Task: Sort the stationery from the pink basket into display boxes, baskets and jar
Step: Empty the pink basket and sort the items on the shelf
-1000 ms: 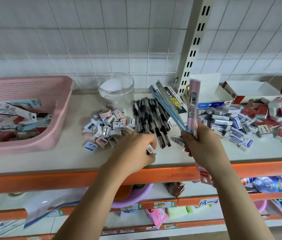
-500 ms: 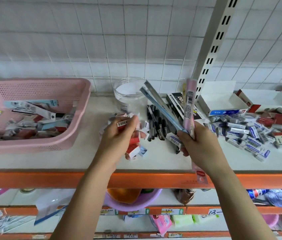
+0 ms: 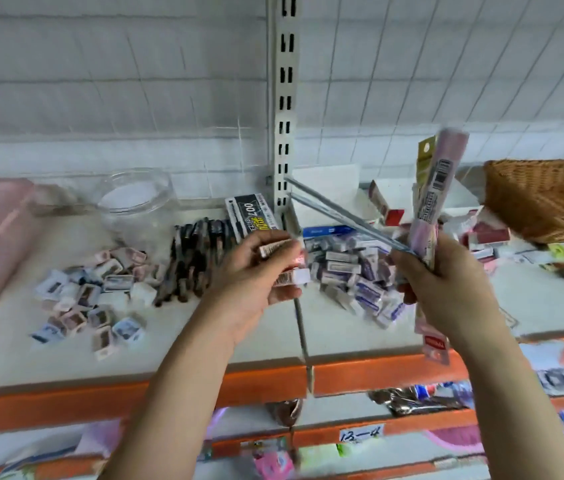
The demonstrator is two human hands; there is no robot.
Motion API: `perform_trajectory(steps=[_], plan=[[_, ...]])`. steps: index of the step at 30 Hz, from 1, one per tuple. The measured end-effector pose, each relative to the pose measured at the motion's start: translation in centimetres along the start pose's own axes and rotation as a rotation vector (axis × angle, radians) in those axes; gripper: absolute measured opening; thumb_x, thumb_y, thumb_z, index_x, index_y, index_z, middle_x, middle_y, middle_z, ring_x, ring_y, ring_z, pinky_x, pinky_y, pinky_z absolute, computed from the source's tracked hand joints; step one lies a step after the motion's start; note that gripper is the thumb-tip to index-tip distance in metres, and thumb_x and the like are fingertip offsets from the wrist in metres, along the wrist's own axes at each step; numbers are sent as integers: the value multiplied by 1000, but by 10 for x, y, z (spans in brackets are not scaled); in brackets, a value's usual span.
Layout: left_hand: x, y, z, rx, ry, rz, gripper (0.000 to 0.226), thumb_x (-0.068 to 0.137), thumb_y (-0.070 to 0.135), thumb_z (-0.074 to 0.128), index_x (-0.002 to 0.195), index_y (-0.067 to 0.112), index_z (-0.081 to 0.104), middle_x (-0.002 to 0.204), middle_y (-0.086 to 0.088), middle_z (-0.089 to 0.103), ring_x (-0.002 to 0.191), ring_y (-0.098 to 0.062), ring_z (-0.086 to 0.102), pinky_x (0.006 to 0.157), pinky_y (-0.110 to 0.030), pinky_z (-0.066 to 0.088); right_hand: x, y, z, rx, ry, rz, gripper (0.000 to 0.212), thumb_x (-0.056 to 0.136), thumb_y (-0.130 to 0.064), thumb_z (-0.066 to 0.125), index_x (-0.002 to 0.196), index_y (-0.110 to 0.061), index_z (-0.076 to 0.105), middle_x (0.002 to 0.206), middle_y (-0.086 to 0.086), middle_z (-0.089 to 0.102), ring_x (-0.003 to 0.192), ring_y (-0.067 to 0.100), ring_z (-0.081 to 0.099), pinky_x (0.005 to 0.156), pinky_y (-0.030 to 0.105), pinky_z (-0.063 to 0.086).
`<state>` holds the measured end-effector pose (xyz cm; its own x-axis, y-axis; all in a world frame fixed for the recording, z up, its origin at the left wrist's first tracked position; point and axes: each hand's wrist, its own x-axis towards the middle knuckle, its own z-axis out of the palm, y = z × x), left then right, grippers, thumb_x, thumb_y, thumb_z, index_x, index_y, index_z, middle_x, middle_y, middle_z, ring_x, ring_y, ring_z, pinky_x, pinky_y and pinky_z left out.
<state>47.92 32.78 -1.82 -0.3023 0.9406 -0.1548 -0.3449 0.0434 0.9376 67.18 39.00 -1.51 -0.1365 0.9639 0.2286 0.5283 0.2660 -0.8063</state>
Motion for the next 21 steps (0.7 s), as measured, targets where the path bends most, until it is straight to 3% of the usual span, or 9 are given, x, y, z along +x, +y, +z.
perform_trajectory(steps=[2, 5, 7, 10, 13, 17, 21], plan=[[11, -15, 44, 105, 24, 80, 12, 77, 22, 68, 86, 21, 61, 76, 0, 70, 55, -8, 60, 37, -19, 41, 16, 27, -35, -5, 18, 8, 14, 88, -9, 56, 74, -14, 54, 57, 2, 59, 44, 10, 56, 50, 26, 44], [29, -36, 111, 370, 105, 202, 6, 89, 20, 62, 92, 22, 58, 77, 4, 69, 47, -10, 59, 36, -23, 43, 43, 67, -90, -53, 13, -11, 17, 87, -7, 56, 71, -13, 52, 61, 10, 61, 55, 26, 60, 52, 35, 46], [42, -49, 149, 517, 155, 329, 8, 89, 25, 61, 95, 23, 56, 80, 3, 67, 49, -5, 59, 42, -20, 45, 59, 90, -121, -24, 0, -6, 18, 87, -4, 55, 71, -13, 53, 59, 8, 60, 52, 22, 60, 49, 33, 48], [61, -65, 195, 700, 189, 489, 19, 89, 30, 61, 102, 16, 57, 86, 10, 64, 66, 7, 58, 59, -11, 45, 77, 117, -151, 4, -43, 23, 20, 90, -7, 55, 71, -13, 56, 54, 2, 58, 39, 5, 52, 40, 19, 41], [77, -83, 218, 916, 196, 518, 31, 90, 38, 55, 110, 15, 53, 96, 1, 66, 80, -16, 66, 65, -32, 52, 87, 133, -165, 68, -75, 50, 25, 92, -13, 56, 67, -13, 56, 56, 0, 61, 38, 4, 52, 44, 27, 41], [86, -107, 222, 1063, 204, 660, 27, 89, 21, 61, 110, 6, 53, 108, -5, 59, 100, -18, 57, 80, -15, 38, 92, 144, -172, 130, -144, 95, 25, 92, -16, 56, 68, -14, 58, 61, 2, 66, 42, 12, 54, 47, 30, 43], [81, -117, 222, 1113, 195, 769, 27, 87, 19, 62, 110, 6, 55, 109, -8, 56, 105, -17, 49, 89, -15, 33, 95, 147, -172, 164, -222, 100, 18, 93, -17, 56, 76, -12, 59, 69, 4, 70, 45, 12, 54, 47, 32, 45]])
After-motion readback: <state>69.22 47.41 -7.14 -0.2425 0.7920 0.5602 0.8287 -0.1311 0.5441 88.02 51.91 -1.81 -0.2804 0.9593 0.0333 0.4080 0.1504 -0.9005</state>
